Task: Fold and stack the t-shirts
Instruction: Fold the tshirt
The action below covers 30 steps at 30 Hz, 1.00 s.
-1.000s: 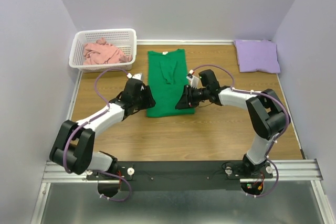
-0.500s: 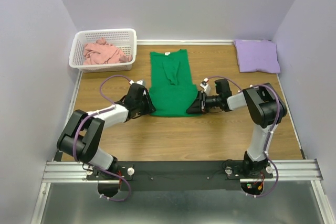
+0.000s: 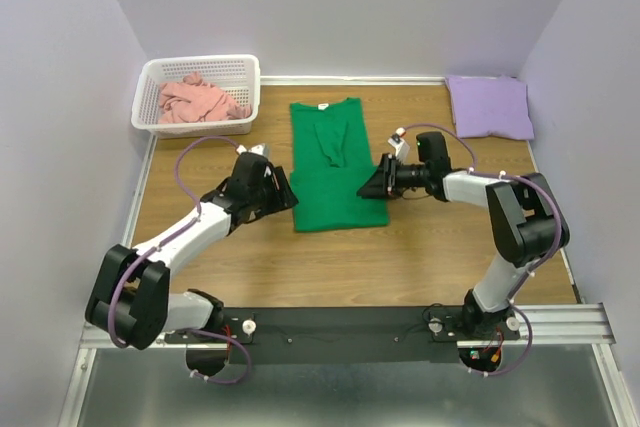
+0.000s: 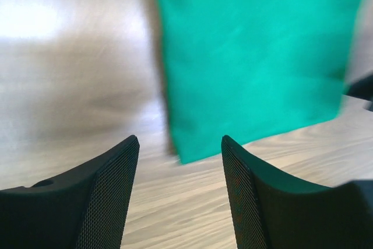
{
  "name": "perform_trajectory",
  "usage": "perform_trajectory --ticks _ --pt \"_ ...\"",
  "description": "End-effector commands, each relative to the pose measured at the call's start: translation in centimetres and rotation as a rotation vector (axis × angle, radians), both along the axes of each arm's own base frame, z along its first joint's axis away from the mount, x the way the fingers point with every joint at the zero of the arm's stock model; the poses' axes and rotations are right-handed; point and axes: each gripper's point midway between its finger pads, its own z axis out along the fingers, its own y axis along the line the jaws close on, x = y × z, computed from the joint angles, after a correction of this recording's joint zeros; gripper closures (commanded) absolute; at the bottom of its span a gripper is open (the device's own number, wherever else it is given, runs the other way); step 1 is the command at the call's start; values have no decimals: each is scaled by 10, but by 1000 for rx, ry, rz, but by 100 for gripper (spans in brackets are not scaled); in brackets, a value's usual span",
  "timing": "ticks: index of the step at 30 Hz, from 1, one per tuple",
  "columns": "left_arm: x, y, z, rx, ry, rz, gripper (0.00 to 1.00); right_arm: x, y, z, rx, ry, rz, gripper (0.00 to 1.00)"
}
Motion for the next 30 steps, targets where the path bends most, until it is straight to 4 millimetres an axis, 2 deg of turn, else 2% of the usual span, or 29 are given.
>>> perform_trajectory --ticks 1,4,5,6,7,8,10,13,14,15,16,20,22,24,25,26,29,30 --pt "34 -10 39 -16 -110 4 34 32 3 26 -5 -75 -38 55" --pt "62 -22 49 -15 -154 -20 42 57 6 34 1 -112 -48 55" --pt "69 -23 33 6 -119 -20 45 64 3 22 -9 -86 -57 55" --pt "77 -25 28 11 -117 -25 48 72 3 19 -9 -86 -63 56" --pt "90 -31 34 8 -141 -41 49 83 1 21 -8 -99 -73 56" --pt "96 -32 15 27 -100 -47 51 89 0 8 -19 -78 -79 56" --pt "113 -35 -1 48 -78 -57 53 104 -5 -10 -24 -53 -92 56" --pt "129 -36 -18 66 -62 -59 54 114 -11 -31 -32 -19 -103 57" --pt "133 -35 -31 79 -39 -58 54 119 -14 -38 -39 -18 -107 57" --pt "136 -32 -37 85 -26 -49 55 118 -16 -54 -51 12 -110 57" --pt "137 -29 -49 96 -2 -44 60 118 -19 -63 -56 28 -114 57" --pt "128 -26 -67 103 49 -44 61 109 -25 -91 -84 80 -121 57" --pt "125 -26 -62 95 45 -44 60 108 -26 -86 -83 69 -119 57" --pt "122 -23 -47 94 16 -40 55 114 -28 -59 -89 -2 -135 57" --pt "118 -19 -43 107 16 -32 52 116 -30 -39 -101 -54 -157 56" --pt "118 -17 -24 99 -21 -25 45 114 -33 -32 -116 -64 -165 56" --pt "103 -7 -6 121 -29 2 32 109 -39 -13 -158 -86 -200 54" --pt "95 -4 10 134 -45 19 28 104 -42 0 -168 -100 -204 51"
